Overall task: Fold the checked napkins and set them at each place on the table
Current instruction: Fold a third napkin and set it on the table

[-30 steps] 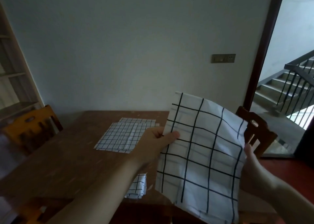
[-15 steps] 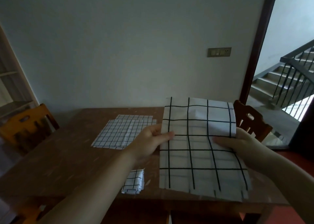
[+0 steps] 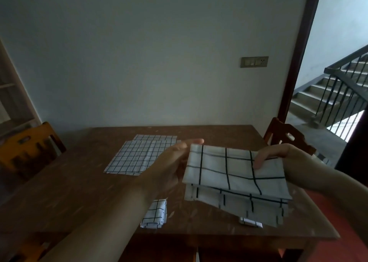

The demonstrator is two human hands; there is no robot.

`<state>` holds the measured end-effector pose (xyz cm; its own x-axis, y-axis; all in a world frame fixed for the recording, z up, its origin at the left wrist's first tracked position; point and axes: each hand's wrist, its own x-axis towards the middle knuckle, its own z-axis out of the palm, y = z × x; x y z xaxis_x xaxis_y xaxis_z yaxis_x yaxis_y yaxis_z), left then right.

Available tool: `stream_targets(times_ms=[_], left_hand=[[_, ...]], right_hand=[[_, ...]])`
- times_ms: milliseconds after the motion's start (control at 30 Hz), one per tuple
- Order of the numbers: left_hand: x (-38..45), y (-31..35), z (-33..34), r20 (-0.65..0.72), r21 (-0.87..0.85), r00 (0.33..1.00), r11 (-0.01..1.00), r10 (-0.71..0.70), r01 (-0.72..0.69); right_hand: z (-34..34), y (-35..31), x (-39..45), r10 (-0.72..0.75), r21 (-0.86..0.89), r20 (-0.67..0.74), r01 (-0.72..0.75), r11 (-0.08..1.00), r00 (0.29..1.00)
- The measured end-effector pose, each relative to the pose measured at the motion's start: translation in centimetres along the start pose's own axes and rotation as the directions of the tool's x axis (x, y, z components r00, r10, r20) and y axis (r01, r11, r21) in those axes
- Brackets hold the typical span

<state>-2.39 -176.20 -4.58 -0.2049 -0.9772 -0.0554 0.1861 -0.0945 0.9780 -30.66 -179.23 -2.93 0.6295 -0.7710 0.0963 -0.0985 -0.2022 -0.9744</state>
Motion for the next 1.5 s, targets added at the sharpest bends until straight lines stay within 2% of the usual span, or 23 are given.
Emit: stream_targets(times_ms=[133, 267, 433, 600, 733, 767, 800, 867, 900, 933, 967, 1033, 1100, 1167, 1267, 1367, 1500], left_hand=[[-0.5, 0.2, 0.2, 0.13, -0.034, 0.971, 0.977, -0.202, 0.208], [-1.3, 0.6, 0.3, 0.18, 0.101, 0.945, 0.96, -0.274, 0.259], [-1.1, 0.4, 0.3, 0.066, 0.061, 0.983, 0.984, -0.171, 0.167], [-0.6, 0.4, 0.1, 0.053, 0.06, 0.99, 0.99, -0.13, 0.127], [-0.2, 0.2, 0.1, -0.025, 0.0, 0.995, 0.995, -0.101, 0.101], [-0.1, 0.0, 0.2, -0.058, 0.039, 0.995, 0.996, -0.078, 0.08], [0.0, -0.1, 0.2, -0.096, 0.146, 0.995, 0.988, -0.037, 0.051], [0.0, -0.3, 0.4, -0.123, 0.419, 0.99, 0.908, 0.074, -0.016], [-0.2, -0.2, 0.7, -0.105, 0.508, 0.988, 0.86, 0.113, -0.044], [-0.3, 0.0, 0.9, -0.073, 0.564, 0.988, 0.822, 0.138, -0.073], [-0.5, 0.2, 1.2, -0.025, 0.612, 0.987, 0.783, 0.156, -0.108], [-0.8, 0.7, 2.0, 0.075, 0.709, 0.982, 0.683, 0.174, -0.175], [-0.8, 1.0, 2.6, 0.14, 0.768, 0.975, 0.603, 0.17, -0.215], [-0.9, 1.2, 3.0, 0.17, 0.794, 0.97, 0.559, 0.175, -0.24], [-1.3, 1.5, 3.0, 0.187, 0.765, 0.963, 0.586, 0.194, -0.267], [-1.5, 1.5, 2.7, 0.15, 0.701, 0.961, 0.66, 0.233, -0.269], [-1.1, 1.2, 2.7, 0.053, 0.502, 0.948, 0.812, 0.314, -0.297]], right_hand=[[0.2, -0.1, 0.0, -0.087, -0.142, -0.152, 0.066, 0.988, 0.984], [0.1, -0.4, 0.0, -0.195, -0.276, -0.176, 0.142, 0.951, 0.965], [-0.5, -0.5, -0.4, -0.25, -0.491, -0.115, 0.163, 0.856, 0.961], [-0.6, -1.1, -1.0, -0.279, -0.629, -0.051, 0.186, 0.755, 0.959], [-0.3, -1.1, -1.4, -0.302, -0.767, 0.004, 0.196, 0.61, 0.953], [-0.4, -1.0, -1.5, -0.281, -0.781, 0.031, 0.199, 0.592, 0.959], [-0.6, -0.8, -1.7, -0.233, -0.796, 0.08, 0.203, 0.57, 0.969], [-0.6, -0.3, -2.1, -0.06, -0.822, 0.169, 0.174, 0.542, 0.984], [-0.3, -0.2, -2.2, -0.002, -0.818, 0.171, 0.143, 0.558, 0.985], [0.0, 0.0, -2.0, -0.02, -0.771, 0.133, 0.117, 0.627, 0.991], [0.2, 0.0, -1.7, -0.088, -0.668, 0.04, 0.092, 0.738, 0.995], [1.0, -0.4, -1.2, -0.241, -0.508, -0.123, 0.148, 0.848, 0.963], [1.5, -1.4, -0.5, -0.325, -0.496, -0.159, 0.209, 0.843, 0.932], [1.5, -2.3, -0.3, -0.321, -0.54, -0.119, 0.21, 0.815, 0.94], [1.4, -3.1, -0.3, -0.324, -0.65, -0.125, 0.17, 0.741, 0.938], [1.4, -3.1, -0.2, -0.332, -0.637, -0.194, 0.139, 0.758, 0.923], [1.5, -2.8, -0.1, -0.346, -0.575, -0.262, 0.142, 0.806, 0.901]])
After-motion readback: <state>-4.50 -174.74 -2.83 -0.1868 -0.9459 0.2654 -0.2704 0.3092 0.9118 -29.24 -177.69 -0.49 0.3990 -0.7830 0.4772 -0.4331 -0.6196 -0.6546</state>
